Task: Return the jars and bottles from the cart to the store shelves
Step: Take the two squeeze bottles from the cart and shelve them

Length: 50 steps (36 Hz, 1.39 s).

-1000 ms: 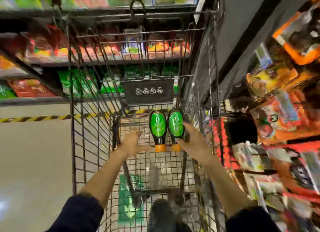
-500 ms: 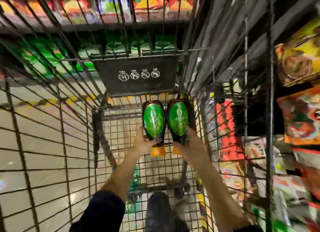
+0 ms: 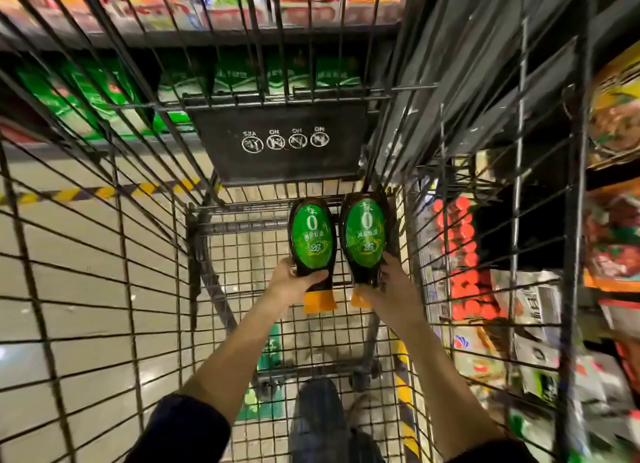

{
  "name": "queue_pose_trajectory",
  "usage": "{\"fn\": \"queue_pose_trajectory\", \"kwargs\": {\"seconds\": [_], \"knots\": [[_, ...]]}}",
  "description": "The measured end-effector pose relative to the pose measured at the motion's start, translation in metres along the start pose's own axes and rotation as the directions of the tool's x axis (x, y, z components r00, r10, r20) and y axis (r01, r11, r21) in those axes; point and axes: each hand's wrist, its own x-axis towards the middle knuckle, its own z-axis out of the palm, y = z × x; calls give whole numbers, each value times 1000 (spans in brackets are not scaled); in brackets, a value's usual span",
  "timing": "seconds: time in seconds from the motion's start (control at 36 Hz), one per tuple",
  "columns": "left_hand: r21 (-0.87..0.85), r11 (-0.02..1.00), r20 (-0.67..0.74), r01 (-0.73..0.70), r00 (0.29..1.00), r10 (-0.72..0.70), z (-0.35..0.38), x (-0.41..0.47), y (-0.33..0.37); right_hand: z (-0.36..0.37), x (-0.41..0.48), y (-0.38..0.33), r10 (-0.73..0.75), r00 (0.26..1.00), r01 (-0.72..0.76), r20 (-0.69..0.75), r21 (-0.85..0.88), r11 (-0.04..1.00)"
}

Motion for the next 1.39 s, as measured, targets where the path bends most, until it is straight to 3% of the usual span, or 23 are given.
{"fn": "queue_pose_trajectory", "kwargs": {"seconds": [0.06,0.14,0.25,0.39,0.58,0.86,1.25,1.39], "knots": [[-21,995,8,101,995,-101,-4,-7,6,1,2,4,17,1000,-16,-14,16,1000],[0,990,-11,144,990,-144,-12,-16,14,0,1,6,29,999,-28,-26,38,999],[104,988,-27,116,993,-114,-25,-35,36,-1,2,9,102,995,-100,-6,131,986],[248,968,5,25,1000,-27,-44,-72,70,-5,5,3,100,992,-103,80,44,994],[95,995,25,39,999,-41,-60,-108,89,14,59,50,179,984,-178,10,143,974],[-9,999,50,52,997,-52,-77,-121,91,7,52,35,287,946,-321,151,304,897],[-10,1000,37,-2,999,2,-91,-146,89,18,21,-12,318,925,-379,208,436,816],[-58,997,-17,-53,999,52,-91,-173,96,9,-5,-31,195,942,-308,274,473,825]]}}
